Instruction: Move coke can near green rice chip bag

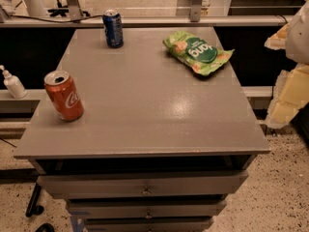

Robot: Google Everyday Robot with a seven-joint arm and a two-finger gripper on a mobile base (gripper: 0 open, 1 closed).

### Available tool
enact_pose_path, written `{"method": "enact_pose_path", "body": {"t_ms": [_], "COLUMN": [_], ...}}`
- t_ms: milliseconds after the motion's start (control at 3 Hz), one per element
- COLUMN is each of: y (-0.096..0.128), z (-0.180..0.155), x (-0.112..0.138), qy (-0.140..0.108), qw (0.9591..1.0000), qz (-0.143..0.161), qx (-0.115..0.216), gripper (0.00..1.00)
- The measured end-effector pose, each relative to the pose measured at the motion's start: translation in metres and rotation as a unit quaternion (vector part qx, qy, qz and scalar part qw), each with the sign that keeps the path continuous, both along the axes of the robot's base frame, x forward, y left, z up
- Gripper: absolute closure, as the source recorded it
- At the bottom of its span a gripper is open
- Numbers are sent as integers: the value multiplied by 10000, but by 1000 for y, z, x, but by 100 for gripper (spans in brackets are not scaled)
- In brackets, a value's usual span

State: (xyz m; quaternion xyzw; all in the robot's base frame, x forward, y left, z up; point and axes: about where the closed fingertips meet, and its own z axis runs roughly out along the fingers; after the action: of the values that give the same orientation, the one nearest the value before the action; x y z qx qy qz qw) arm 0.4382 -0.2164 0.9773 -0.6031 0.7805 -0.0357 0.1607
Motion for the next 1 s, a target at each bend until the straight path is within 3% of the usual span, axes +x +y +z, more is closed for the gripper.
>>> {"method": "enact_pose_path", "body": {"t_ms": [333, 667, 1000], "y": [0, 14, 49], "z": [0, -4, -17], "x": [0, 0, 3], "qy": [-1, -66, -195], "qw": [10000, 9992, 9924], "qz": [0, 68, 235], "qx": [1, 398, 1190], "gripper": [0, 0, 0]}}
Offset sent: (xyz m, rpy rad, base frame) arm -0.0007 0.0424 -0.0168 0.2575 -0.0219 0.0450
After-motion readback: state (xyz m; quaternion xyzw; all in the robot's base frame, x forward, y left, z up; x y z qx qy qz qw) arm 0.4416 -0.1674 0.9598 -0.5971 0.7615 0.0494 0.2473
